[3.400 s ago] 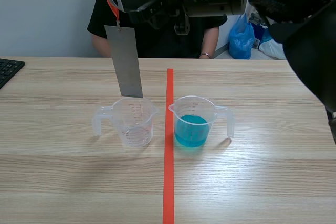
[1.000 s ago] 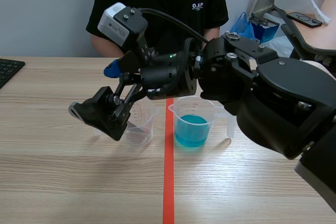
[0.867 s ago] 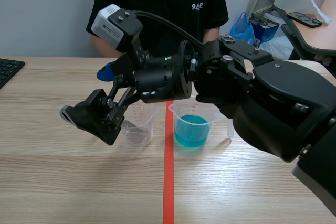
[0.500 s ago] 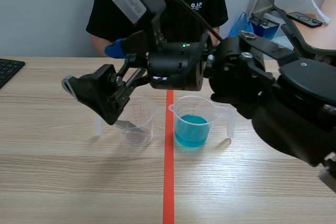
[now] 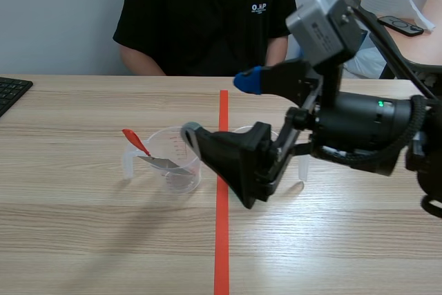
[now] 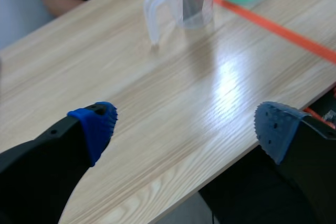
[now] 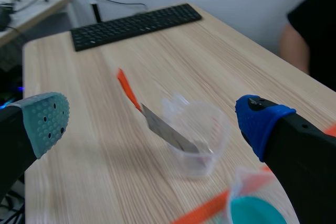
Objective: Do the redox reaction experiment.
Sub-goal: 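Return to the home posture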
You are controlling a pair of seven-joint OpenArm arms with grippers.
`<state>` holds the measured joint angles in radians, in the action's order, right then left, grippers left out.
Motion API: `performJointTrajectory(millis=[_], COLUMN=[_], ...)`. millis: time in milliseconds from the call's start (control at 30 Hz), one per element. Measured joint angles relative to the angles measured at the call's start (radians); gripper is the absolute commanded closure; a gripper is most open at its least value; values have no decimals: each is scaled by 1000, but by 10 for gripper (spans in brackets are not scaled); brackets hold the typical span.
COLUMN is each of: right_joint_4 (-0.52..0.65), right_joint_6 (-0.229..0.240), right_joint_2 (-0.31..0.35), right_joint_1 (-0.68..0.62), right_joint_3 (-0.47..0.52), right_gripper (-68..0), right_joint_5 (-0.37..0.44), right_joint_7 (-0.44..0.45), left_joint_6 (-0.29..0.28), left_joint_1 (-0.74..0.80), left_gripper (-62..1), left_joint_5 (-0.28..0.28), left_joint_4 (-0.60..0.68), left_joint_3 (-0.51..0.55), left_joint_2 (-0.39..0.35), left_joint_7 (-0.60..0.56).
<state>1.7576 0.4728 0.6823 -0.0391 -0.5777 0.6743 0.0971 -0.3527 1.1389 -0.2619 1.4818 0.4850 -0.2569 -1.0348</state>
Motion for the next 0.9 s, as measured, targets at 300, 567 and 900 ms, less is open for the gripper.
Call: performJointTrajectory(millis=[300,567,900], right_joint_4=[87,211,378], right_joint_6=[-5,-5,-18], right_joint_2=[101,102,66], right_joint_1=[-277,-549,-826], right_joint_3=[235,441,622], right_gripper=[-679,-679,-679], right_joint_5=[-33,-117,-181], right_joint_7=[0,0,0], left_joint_6=[-46,-52,-52], left_joint_1=[92,93,91], left_gripper=[-623,-623,-623], left_joint_5=[13,61,115], left_joint_4=[174,309,523], left_joint_3=[0,-14,-82], left_joint_2=[109,124,76], left_joint_7=[9,147,315])
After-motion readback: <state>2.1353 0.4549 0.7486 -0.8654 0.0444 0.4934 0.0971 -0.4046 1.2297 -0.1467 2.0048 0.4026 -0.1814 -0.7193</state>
